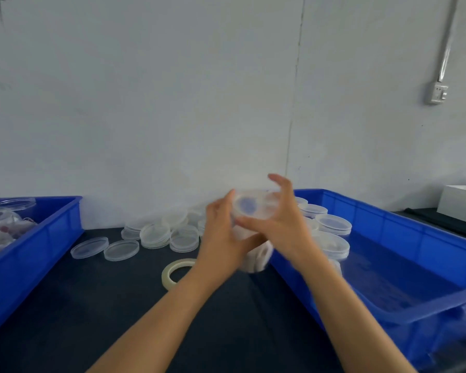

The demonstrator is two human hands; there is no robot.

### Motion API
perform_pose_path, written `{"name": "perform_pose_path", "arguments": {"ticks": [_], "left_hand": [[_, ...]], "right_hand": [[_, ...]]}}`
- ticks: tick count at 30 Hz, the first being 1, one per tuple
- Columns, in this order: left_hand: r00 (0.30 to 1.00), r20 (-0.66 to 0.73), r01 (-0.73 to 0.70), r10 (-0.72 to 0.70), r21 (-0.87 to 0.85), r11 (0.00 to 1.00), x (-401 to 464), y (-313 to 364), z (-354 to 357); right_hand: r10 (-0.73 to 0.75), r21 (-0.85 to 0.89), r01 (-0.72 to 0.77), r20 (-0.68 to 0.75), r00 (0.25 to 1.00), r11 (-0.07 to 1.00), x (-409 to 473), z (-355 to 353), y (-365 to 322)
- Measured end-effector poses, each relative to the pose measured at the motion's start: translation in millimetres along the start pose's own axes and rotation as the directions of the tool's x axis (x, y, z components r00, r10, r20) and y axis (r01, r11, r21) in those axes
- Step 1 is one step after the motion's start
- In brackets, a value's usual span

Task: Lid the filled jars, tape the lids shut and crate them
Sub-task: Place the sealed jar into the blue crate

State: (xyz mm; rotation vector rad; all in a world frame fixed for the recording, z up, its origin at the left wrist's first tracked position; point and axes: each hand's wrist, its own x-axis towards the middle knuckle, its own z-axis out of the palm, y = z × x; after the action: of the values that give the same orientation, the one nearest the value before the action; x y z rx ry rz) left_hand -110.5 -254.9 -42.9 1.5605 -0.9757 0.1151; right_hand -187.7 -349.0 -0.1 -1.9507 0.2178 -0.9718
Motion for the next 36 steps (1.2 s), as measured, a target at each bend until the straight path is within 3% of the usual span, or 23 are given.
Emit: {"name": "perform_pose_path", "arguments": {"ticks": [4, 12, 24, 28, 36], "left_hand": [[0.997, 0.037, -0.061, 0.062, -0.018, 0.998, 16.9, 27.1, 33.1], [0.975, 0.217, -0.011, 0.045, -0.157, 0.988, 21.6, 48.0, 91.4], [0.950, 0.304, -0.015, 0.076, -0.198, 0.980, 14.3, 64.3, 131.8], [0.940, 0.329, -0.035, 0.093, -0.177, 0.984, 14.4, 62.0, 139.7], [0.911, 0.413, 0.064, 0.009, -0.163, 0.985, 11.1, 32.2, 146.9]], "right_hand": [[-0.073, -0.197, 0.049, -0.117, 0.990, 0.979, 14.8, -39.0, -9.6], [0.032, -0.373, -0.096, -0.174, 0.984, 0.923, 9.0, -112.7, 4.2], [0.044, -0.414, -0.201, -0.359, 0.932, 0.888, -12.9, -150.5, 25.1], [0.093, -0.378, -0.244, -0.374, 0.923, 0.893, -16.6, -155.1, 29.6], [0.195, -0.390, -0.347, -0.377, 0.905, 0.853, -26.8, -133.3, 45.8]]}}
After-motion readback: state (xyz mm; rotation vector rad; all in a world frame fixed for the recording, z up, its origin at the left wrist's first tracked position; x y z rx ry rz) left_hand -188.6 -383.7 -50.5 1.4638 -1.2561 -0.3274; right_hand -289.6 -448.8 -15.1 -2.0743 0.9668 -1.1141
